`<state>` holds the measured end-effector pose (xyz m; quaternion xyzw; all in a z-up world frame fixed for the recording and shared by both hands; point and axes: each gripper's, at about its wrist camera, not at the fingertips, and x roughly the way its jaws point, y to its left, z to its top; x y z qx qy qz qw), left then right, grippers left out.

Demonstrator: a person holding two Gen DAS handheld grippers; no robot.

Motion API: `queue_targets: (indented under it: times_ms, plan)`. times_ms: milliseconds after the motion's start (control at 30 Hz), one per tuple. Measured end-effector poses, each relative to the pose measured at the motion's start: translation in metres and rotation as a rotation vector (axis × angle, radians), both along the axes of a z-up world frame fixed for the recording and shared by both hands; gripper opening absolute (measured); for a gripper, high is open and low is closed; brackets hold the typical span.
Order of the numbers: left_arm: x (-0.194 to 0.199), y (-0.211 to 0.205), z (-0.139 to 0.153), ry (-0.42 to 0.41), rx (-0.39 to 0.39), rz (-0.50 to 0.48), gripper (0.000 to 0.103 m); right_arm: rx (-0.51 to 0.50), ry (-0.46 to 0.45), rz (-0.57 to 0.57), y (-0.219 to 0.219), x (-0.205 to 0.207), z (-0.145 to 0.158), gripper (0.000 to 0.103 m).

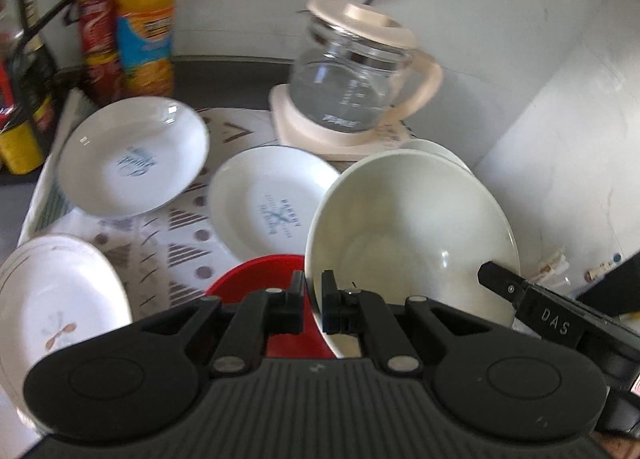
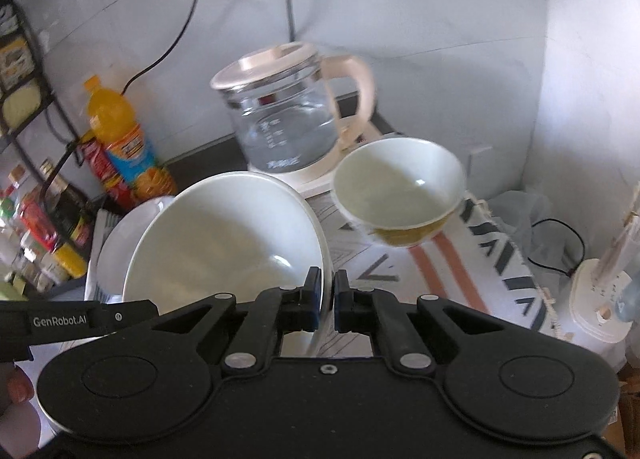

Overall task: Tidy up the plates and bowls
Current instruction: 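Lift the large white bowl with the right tool and lower it into the red bowl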

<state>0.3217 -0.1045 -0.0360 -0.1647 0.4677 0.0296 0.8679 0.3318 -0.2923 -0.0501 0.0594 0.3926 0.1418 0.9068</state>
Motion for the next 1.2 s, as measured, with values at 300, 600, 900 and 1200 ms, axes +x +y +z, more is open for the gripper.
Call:
queue_targets:
  times_ms: [300, 600, 900, 1200]
  plan:
    - [-0.016, 0.025, -0.008, 0.041, -0.004, 0.068, 0.004, -0.017, 0.051, 0.064, 0.027, -0.003, -0.007, 0.006]
    - [-0.023, 0.031, -0.027, 0.100, -0.017, 0.067, 0.004, -0.042, 0.078, 0.085, 0.036, -0.006, -0.016, 0.006]
    - [-0.026, 0.036, -0.045, 0.156, -0.036, 0.069, 0.005, -0.073, 0.137, 0.097, 0.042, -0.005, -0.031, 0.006]
    - [-0.022, 0.043, -0.039, 0.128, -0.016, 0.066, 0.007, -0.107, 0.164, 0.097, 0.054, 0.002, -0.042, 0.008]
